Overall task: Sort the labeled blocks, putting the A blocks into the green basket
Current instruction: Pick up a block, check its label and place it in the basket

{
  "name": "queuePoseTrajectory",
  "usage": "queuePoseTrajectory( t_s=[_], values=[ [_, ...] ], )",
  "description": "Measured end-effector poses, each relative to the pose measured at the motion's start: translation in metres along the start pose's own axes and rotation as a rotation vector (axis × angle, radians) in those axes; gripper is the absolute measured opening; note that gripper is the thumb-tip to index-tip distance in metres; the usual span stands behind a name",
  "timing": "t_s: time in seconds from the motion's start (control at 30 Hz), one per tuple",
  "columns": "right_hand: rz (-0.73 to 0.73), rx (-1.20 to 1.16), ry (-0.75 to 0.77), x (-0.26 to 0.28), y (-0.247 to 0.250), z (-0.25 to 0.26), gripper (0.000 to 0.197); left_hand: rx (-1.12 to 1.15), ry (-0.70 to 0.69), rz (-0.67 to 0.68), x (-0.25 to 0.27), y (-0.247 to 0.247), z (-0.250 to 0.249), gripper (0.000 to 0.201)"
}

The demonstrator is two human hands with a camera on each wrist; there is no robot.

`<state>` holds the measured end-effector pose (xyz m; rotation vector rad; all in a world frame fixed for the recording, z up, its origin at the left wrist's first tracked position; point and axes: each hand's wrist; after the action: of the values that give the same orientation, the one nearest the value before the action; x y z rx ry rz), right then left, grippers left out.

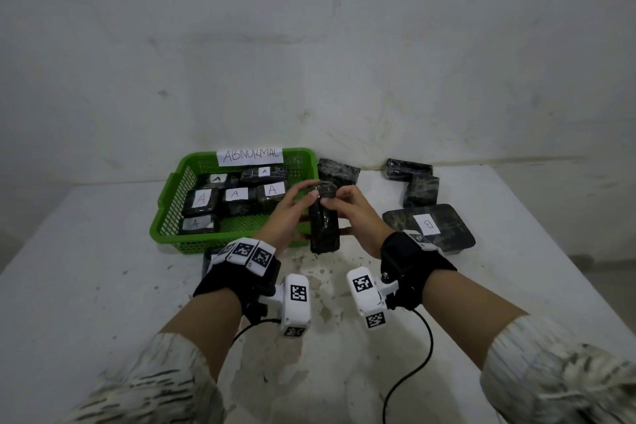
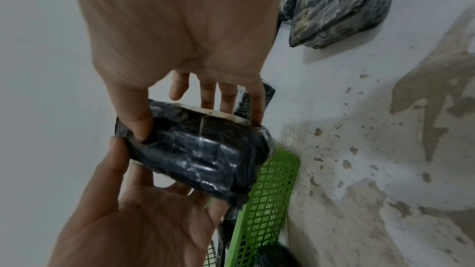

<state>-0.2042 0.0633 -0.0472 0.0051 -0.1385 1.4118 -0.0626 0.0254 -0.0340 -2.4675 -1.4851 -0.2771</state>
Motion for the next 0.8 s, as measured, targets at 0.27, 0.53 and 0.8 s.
queuePoseTrajectory(
  t_s=[0.27,0.53,0.8],
  values=[
    [-0.011,0.039,0.04,0.003,0.0,-0.002,0.033,-0.046,-0.056,-0.055,-0.004,-0.001,0.001,0.023],
    [0.035,0.036,0.041,0.008,0.0,-0.003,0.056,-0.134,-0.106,-0.058,0.002,0.001,0.003,0.044],
    [0.052,0.057,0.032,0.01,-0.002,-0.005,0.073,-0.105,-0.055,-0.062,0.0,0.002,0.004,0.068]
  ],
)
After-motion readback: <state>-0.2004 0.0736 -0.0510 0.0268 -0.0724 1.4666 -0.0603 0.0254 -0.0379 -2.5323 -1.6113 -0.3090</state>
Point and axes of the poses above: each hand's wrist, its own x-axis away from the middle knuckle, its own y-axis out of the back of the hand, z = x × y, and after that the axes turned 6 degrees about y, right-handed
